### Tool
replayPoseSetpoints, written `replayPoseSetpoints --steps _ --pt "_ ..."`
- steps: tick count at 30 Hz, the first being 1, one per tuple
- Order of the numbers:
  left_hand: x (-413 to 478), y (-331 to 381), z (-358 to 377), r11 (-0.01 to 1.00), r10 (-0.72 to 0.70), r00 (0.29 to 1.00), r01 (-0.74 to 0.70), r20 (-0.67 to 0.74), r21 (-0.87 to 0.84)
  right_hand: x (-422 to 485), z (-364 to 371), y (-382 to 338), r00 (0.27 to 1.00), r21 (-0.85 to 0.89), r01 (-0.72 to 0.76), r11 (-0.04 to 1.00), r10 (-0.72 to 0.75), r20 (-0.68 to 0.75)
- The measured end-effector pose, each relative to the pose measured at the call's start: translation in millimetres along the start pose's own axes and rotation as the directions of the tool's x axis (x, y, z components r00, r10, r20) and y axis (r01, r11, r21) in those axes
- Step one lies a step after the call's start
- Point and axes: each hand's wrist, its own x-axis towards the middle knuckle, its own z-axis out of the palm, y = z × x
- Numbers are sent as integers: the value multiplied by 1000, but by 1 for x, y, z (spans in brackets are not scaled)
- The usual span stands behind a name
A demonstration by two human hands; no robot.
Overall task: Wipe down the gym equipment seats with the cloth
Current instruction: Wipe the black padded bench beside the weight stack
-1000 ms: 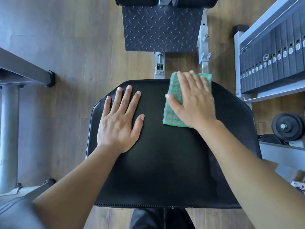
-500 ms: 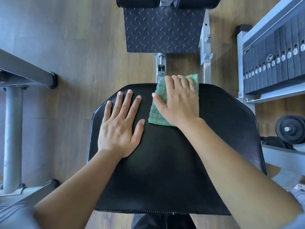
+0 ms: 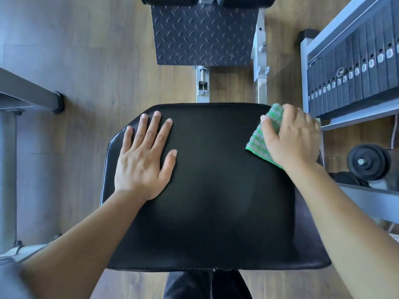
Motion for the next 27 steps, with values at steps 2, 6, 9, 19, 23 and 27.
replayPoseSetpoints --steps 2,6,9,19,23,27 --pt "0 1 0 1000 -2 1000 2 -1 2 -2 1 -16 1000 5 20 1000 -20 9" --pt "1 1 0 1000 -1 1000 1 -9 -1 -14 4 -46 977 39 203 978 -205 55" --pt "-1 3 1 1000 0 1000 0 -16 -13 -34 3 -39 972 66 228 971 -231 39" --pt "0 4 -2 1000 -6 1000 6 -19 -8 -120 -15 41 990 44 128 991 -130 57" --pt "-1 4 -3 1000 8 1000 -8 1 10 -124 -14 43 994 43 89 995 -92 63" --pt "-11 20 -12 1000 19 999 -20 -31 -11 -103 -10 17 986 42 153 987 -156 67"
